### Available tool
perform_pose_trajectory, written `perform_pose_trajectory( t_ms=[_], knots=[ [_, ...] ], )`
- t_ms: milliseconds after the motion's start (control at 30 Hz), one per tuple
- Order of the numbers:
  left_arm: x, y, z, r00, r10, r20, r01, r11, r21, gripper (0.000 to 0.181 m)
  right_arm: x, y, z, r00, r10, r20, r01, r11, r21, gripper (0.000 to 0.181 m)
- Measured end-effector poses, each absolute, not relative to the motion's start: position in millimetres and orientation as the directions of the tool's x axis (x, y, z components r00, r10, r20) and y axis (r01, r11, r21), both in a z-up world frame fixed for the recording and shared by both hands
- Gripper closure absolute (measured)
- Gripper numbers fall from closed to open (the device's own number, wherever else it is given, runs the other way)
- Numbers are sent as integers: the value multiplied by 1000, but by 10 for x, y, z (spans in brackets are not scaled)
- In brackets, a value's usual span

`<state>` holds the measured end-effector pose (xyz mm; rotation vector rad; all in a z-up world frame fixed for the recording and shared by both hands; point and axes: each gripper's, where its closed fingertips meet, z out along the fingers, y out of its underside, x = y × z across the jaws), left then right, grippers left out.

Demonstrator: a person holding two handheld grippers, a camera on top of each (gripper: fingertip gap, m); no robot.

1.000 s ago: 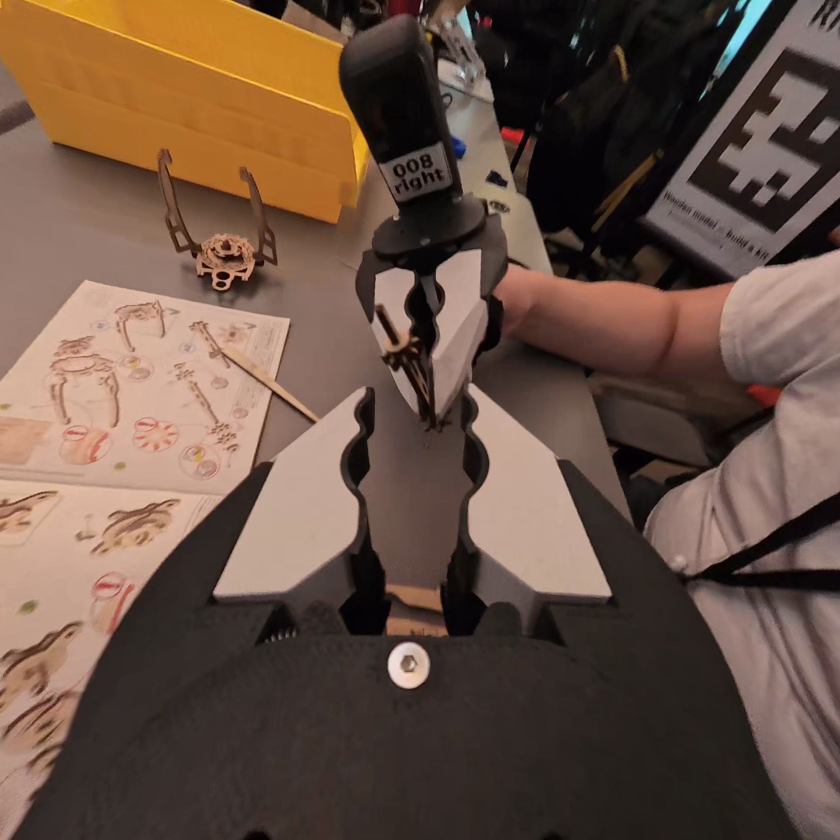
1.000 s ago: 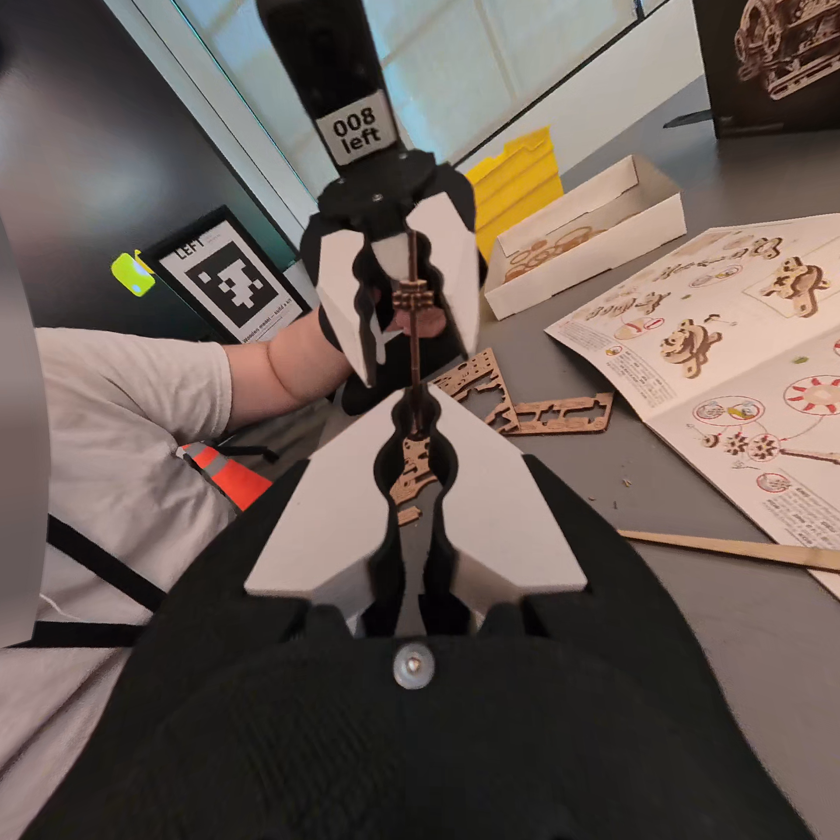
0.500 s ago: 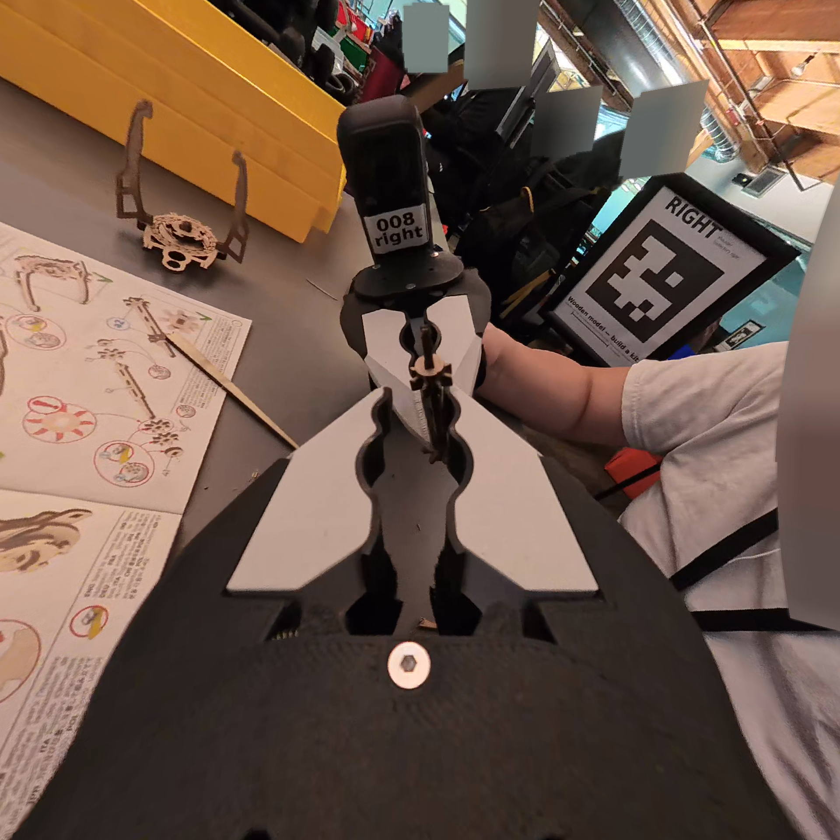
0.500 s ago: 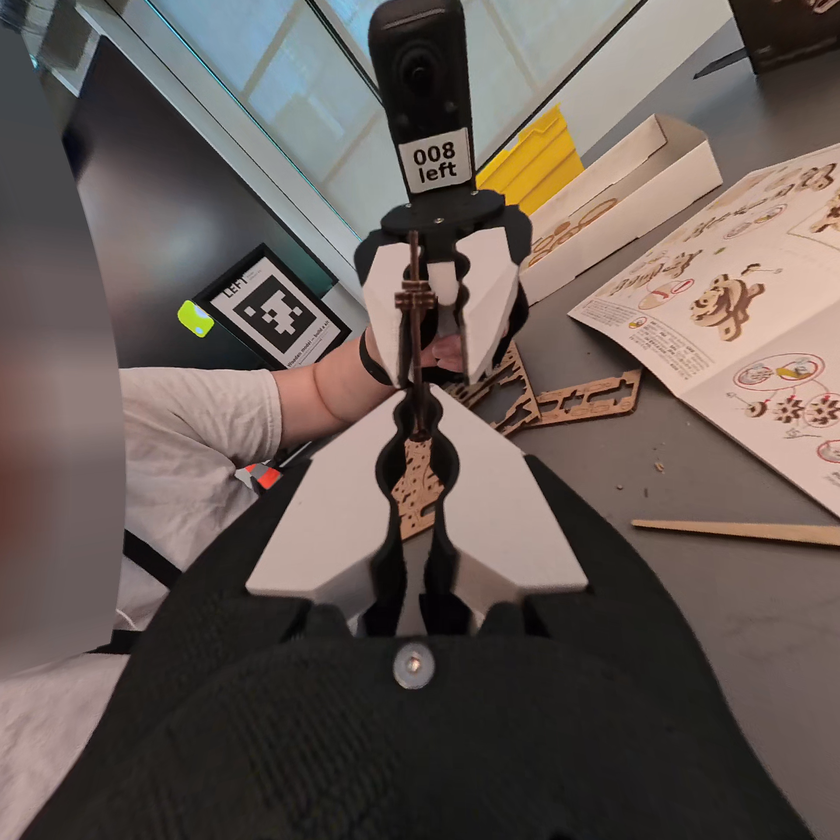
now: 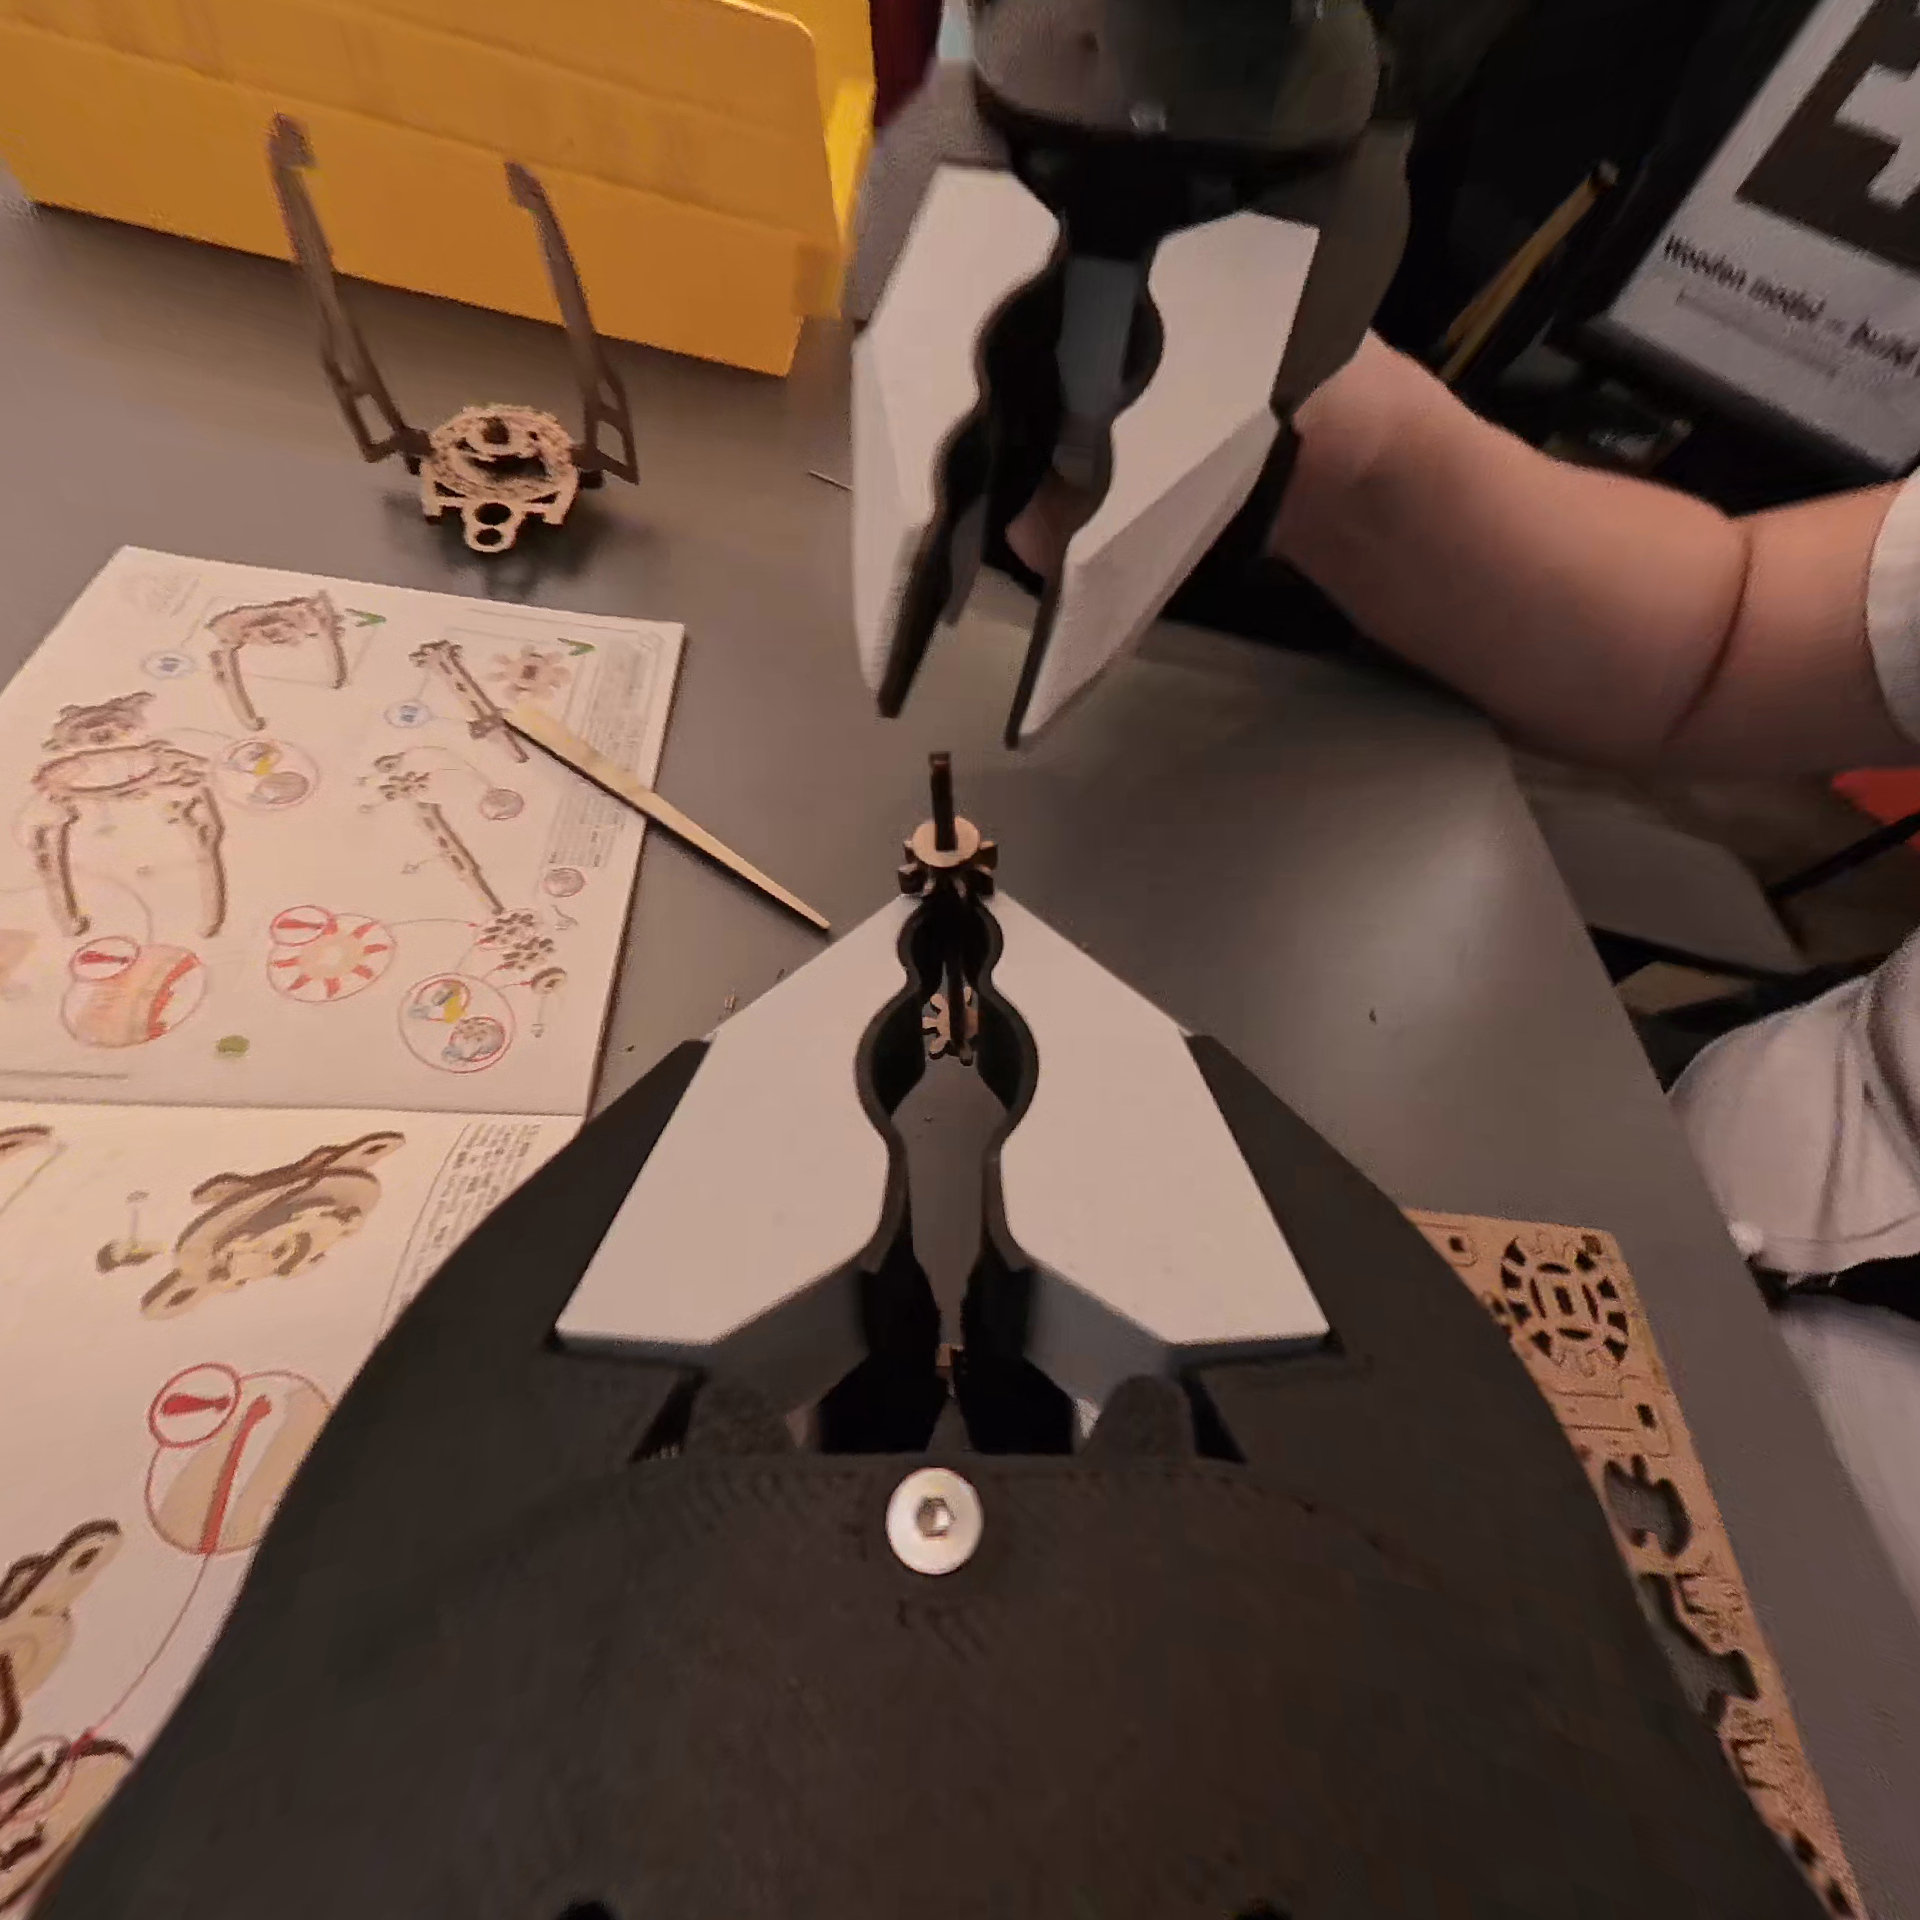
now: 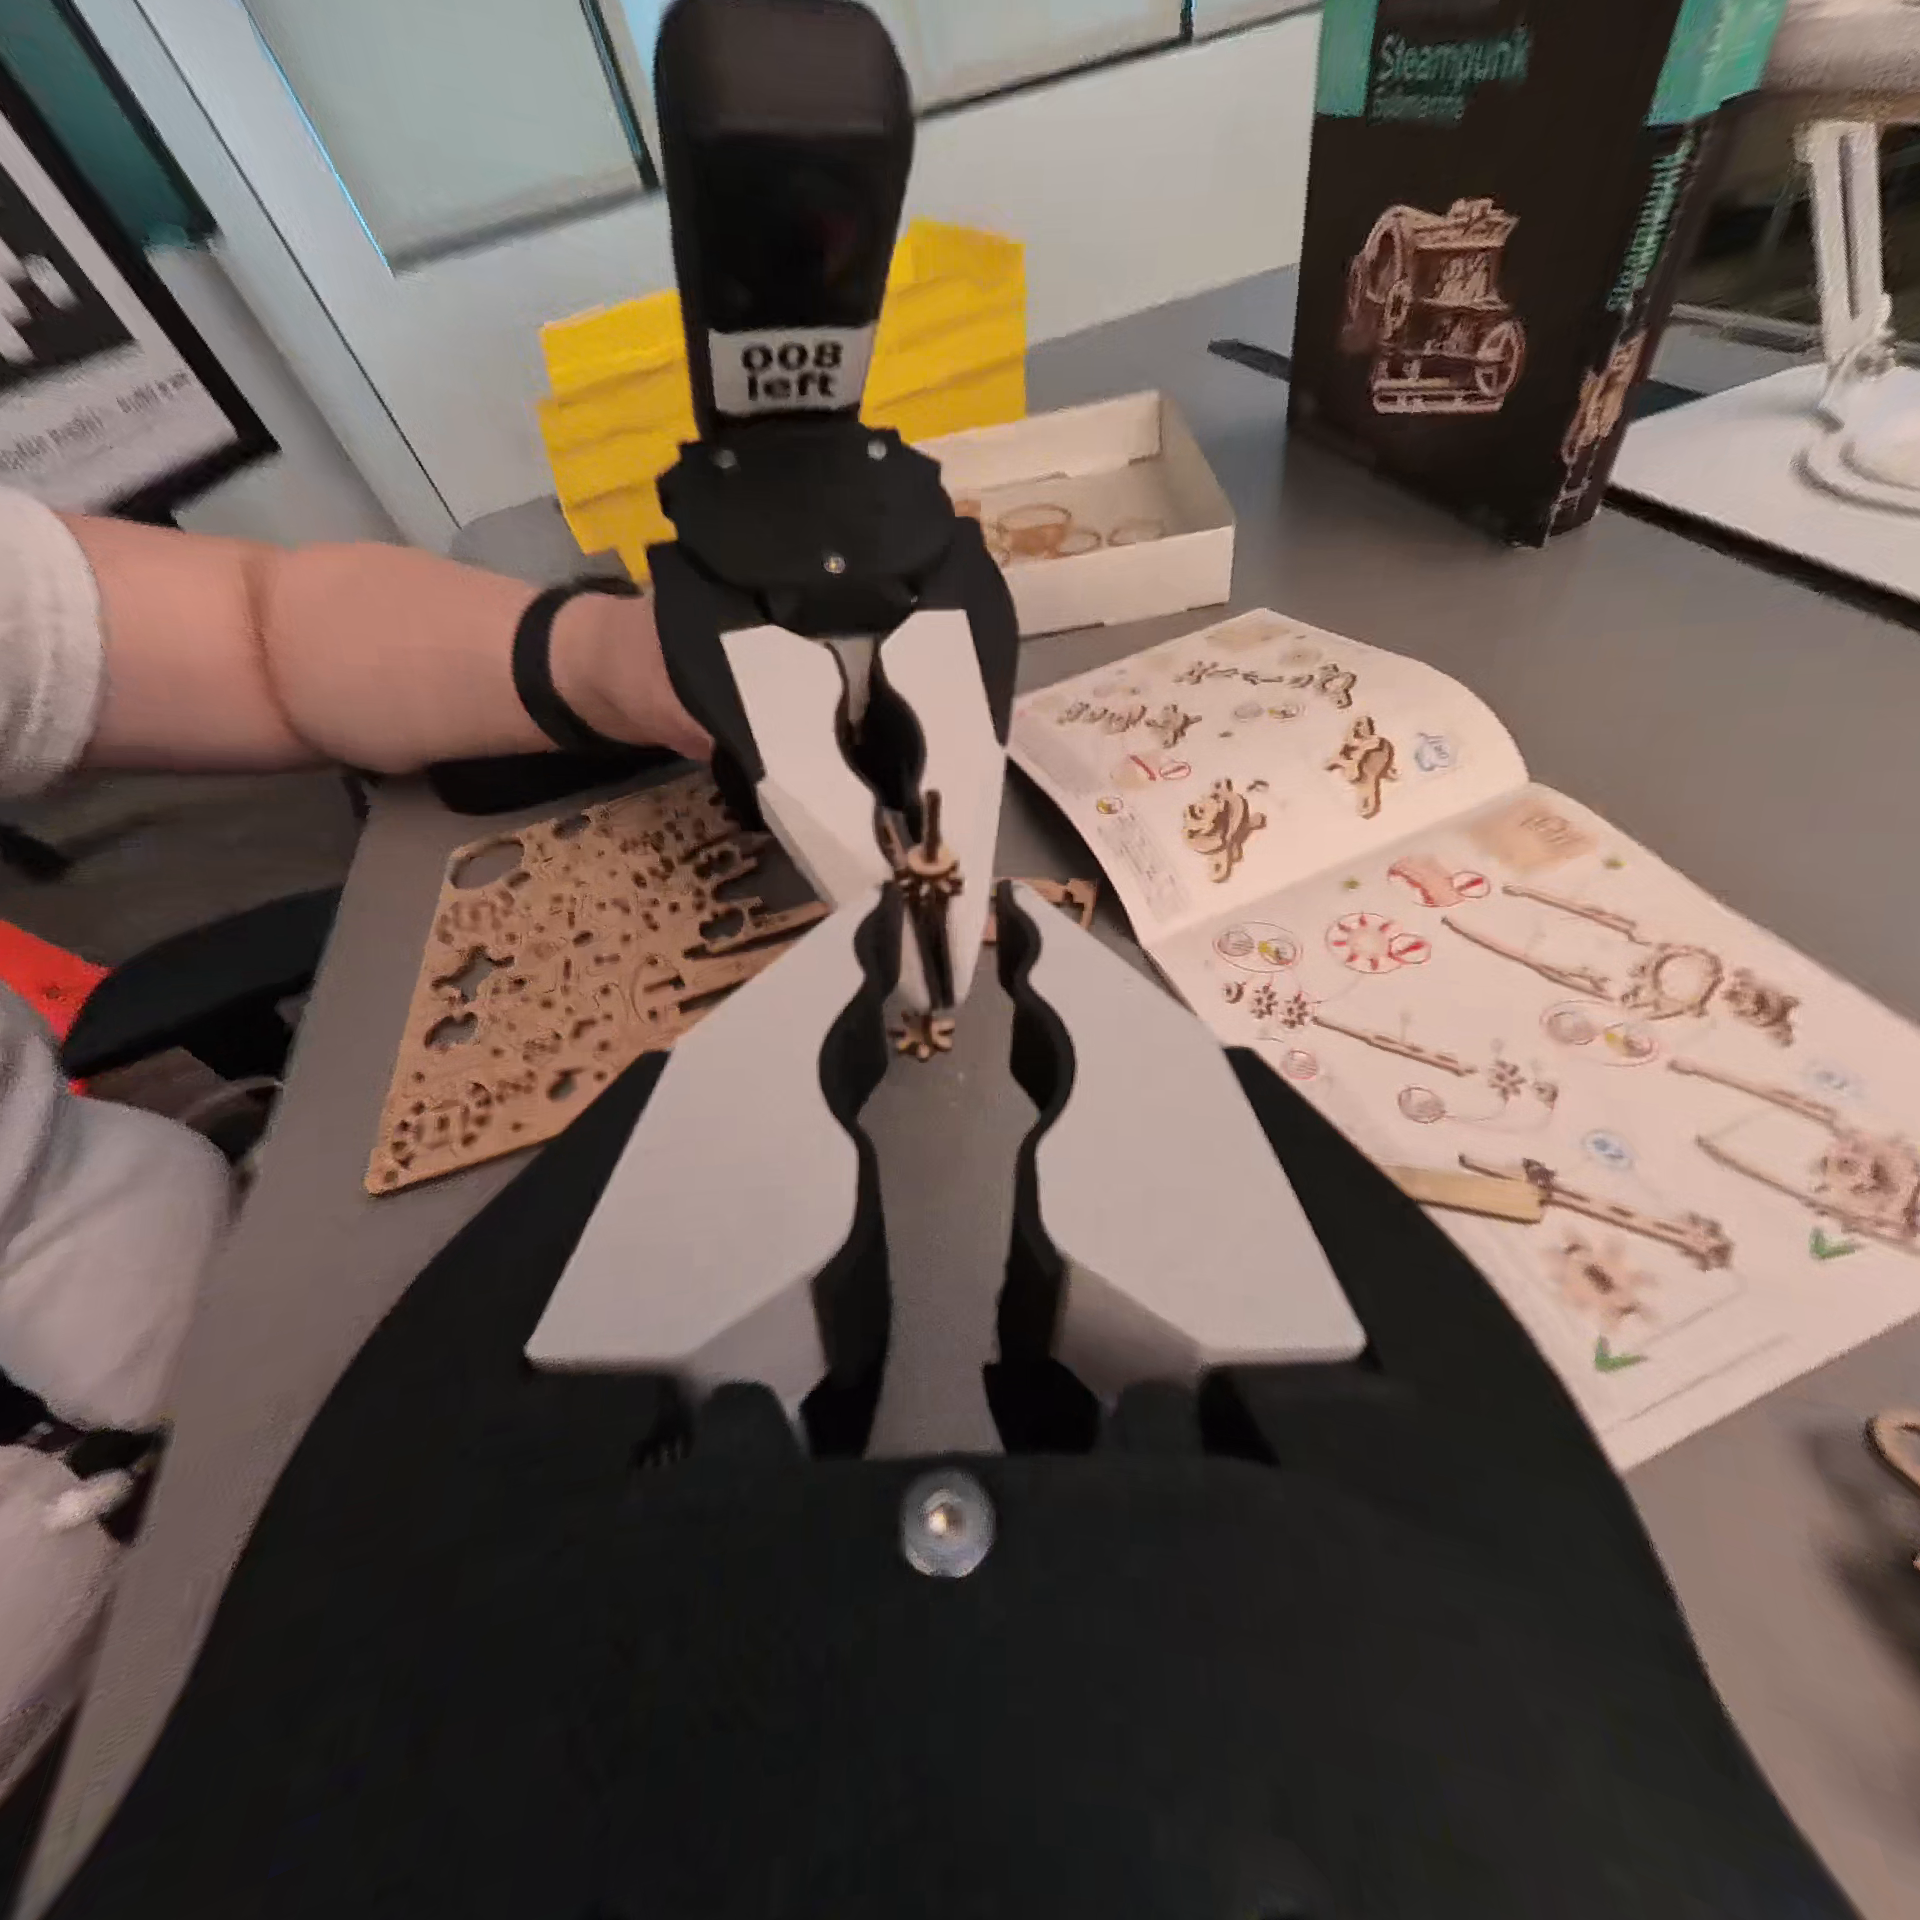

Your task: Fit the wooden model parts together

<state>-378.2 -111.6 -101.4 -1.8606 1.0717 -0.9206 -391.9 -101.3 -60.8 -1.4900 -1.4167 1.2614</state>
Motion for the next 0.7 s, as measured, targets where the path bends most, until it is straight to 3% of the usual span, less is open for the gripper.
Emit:
perform_pose_trajectory(
  t_ms=[133, 167, 367, 433, 467, 567, 700],
  knots=[
    [-3723, -1168, -1123, 348, -926, 147, -407, -291, -866, 181, -3968, -1107, -669, -137, 989, -52, 378, 3, -926, 172],
    [-3724, -1166, -1130, 351, -926, 140, -412, -287, -865, 181, -3995, -1112, -630, -145, 988, -53, 341, -1, -940, 181],
    [-3743, -1177, -1103, 347, -930, 124, -402, -267, -876, 181, -4008, -1178, -591, -219, 956, -194, 253, -136, -958, 181],
    [-3735, -1182, -1123, 345, -931, 120, -415, -266, -870, 181, -4037, -1129, -612, -182, 968, -175, 245, -127, -961, 160],
    [-3729, -1192, -1132, 339, -933, 118, -423, -263, -867, 181, -4051, -1131, -647, -173, 970, -172, 262, -123, -957, 160],
    [-3733, -1184, -1134, 347, -932, 103, -426, -254, -868, 181, -4085, -1185, -704, -184, 968, -170, 275, -115, -955, 181],
    [-3725, -1214, -1170, 329, -938, 114, -446, -260, -856, 181, -4078, -1207, -753, -187, 963, -194, 273, -139, -952, 180]
  ],
)
